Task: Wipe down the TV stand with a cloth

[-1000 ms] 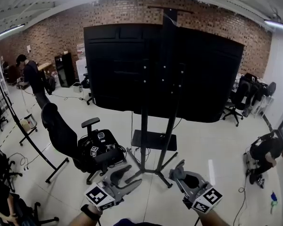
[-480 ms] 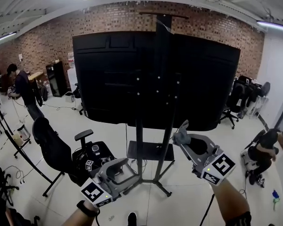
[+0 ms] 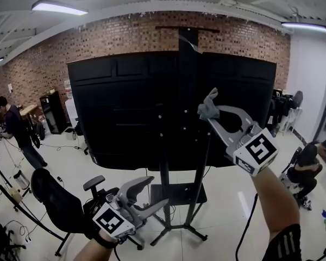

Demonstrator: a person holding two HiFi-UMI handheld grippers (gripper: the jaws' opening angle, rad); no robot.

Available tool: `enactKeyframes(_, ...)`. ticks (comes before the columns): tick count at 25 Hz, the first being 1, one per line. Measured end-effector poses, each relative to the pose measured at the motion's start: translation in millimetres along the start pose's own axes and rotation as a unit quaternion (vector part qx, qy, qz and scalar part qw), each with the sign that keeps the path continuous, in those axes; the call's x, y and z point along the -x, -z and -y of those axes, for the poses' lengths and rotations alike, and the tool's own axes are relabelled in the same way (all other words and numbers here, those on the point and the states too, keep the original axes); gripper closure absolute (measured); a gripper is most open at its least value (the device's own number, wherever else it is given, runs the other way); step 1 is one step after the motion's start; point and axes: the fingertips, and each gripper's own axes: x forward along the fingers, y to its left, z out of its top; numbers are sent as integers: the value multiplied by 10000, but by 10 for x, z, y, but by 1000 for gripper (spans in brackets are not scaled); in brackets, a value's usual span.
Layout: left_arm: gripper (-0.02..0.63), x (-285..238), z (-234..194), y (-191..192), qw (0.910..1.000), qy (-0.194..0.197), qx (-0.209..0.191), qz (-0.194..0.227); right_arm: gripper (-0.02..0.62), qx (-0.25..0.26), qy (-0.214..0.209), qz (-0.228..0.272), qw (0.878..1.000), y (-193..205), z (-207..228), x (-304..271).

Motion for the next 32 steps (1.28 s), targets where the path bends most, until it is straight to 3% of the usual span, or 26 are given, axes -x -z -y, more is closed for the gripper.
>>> enactKeyframes(7, 299, -234, -325, -45, 9996, 218, -151, 138, 563, 1040, 447, -663, 9914, 6, 821, -824)
enactKeyframes(13, 299, -405, -558, -37, 9995, 72, -206, 232, 564, 1409, 691, -1078, 9817, -62, 1569, -1456)
enactKeyframes(20, 299, -562, -642, 103, 9995, -117, -230, 208, 563, 1493, 887, -1429, 9744, -80, 2182, -1943)
enactKeyframes(26, 299, -570, -692, 239, 9992, -384, -51, 96, 565, 1485, 930, -1640, 9708, 91, 2332, -2121)
enactKeyframes(32, 299, -535, -739, 373, 9989, -461, -3, 63, 565, 1686, 800, -1669, 9682, 366, 2027, -2081)
